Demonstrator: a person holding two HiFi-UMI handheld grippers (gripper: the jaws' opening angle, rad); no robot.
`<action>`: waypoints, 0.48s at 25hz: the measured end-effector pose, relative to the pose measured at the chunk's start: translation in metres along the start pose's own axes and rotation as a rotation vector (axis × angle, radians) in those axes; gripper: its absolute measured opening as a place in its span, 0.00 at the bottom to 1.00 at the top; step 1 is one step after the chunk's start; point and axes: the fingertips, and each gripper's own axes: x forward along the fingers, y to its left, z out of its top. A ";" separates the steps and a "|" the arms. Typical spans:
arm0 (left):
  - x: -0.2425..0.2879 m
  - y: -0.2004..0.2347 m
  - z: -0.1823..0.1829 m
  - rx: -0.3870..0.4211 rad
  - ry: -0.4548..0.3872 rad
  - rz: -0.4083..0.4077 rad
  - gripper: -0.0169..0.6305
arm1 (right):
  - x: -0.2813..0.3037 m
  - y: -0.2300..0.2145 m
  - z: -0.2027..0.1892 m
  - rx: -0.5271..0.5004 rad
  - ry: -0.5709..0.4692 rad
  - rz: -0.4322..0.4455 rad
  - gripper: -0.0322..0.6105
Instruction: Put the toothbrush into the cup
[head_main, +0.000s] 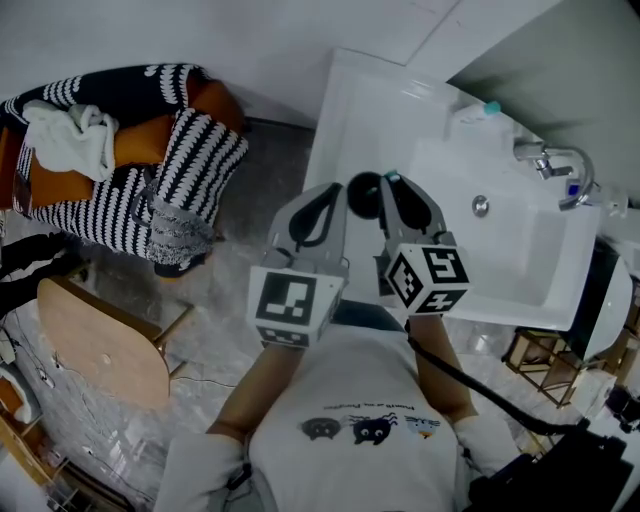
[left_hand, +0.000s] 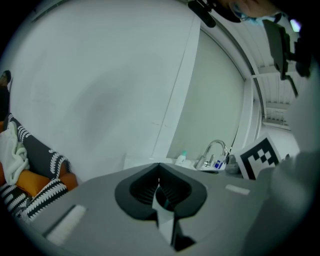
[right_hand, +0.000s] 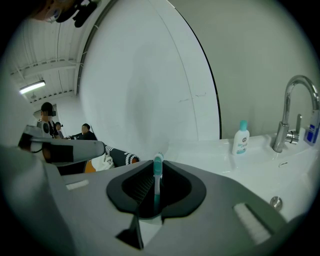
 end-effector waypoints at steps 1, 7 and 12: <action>0.000 0.000 0.000 0.000 -0.001 0.002 0.03 | 0.001 0.000 0.000 0.000 0.000 0.001 0.14; 0.003 0.000 0.001 -0.003 -0.001 0.007 0.03 | 0.003 -0.002 0.001 -0.002 0.003 0.005 0.14; 0.003 0.002 0.003 -0.004 -0.004 0.013 0.03 | 0.005 -0.002 0.003 -0.003 0.004 0.007 0.14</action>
